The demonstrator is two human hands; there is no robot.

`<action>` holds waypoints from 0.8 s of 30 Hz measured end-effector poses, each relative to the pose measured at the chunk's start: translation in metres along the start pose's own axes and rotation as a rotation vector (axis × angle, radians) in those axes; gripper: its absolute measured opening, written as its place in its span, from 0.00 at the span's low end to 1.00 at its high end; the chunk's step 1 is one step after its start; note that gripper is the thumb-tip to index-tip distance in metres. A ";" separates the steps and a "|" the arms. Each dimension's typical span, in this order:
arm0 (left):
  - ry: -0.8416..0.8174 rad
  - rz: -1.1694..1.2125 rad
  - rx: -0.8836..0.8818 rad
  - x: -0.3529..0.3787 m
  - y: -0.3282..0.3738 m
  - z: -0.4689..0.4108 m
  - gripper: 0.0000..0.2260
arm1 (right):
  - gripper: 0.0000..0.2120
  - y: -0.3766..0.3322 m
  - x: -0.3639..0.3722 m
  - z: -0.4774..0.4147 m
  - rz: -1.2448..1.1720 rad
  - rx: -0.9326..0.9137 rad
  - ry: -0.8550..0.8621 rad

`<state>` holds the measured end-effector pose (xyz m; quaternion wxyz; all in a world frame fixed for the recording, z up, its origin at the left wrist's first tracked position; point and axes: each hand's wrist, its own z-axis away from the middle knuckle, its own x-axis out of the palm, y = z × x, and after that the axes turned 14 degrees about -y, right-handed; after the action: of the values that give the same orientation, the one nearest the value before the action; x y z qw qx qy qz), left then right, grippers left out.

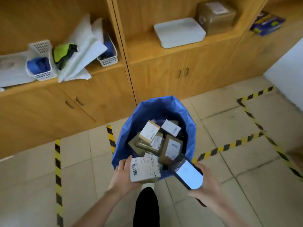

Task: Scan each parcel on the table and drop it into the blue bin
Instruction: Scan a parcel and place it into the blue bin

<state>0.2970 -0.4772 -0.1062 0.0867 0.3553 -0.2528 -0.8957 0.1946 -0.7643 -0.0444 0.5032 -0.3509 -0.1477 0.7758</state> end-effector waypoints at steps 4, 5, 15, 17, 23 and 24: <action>-0.029 -0.008 -0.072 0.006 -0.023 -0.078 0.51 | 0.33 -0.013 0.007 -0.078 0.049 0.050 0.055; -0.041 -0.021 -0.076 0.011 -0.030 -0.097 0.50 | 0.33 -0.014 0.010 -0.097 0.069 0.057 0.061; -0.270 -0.094 -0.095 0.085 -0.089 -0.225 0.44 | 0.44 0.026 0.038 -0.243 0.430 0.131 0.062; -0.289 -0.071 -0.109 0.096 -0.094 -0.241 0.43 | 0.44 0.033 0.043 -0.260 0.467 0.125 0.053; -0.330 -0.014 -0.110 0.117 -0.103 -0.276 0.44 | 0.46 0.046 0.058 -0.294 0.485 0.142 0.041; -0.349 -0.012 -0.120 0.117 -0.104 -0.279 0.45 | 0.46 0.047 0.060 -0.295 0.481 0.148 0.040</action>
<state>0.4032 -0.5362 -0.4019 0.0570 0.1901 -0.2082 -0.9577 0.3524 -0.7686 -0.3051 0.3313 -0.3534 0.0074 0.8748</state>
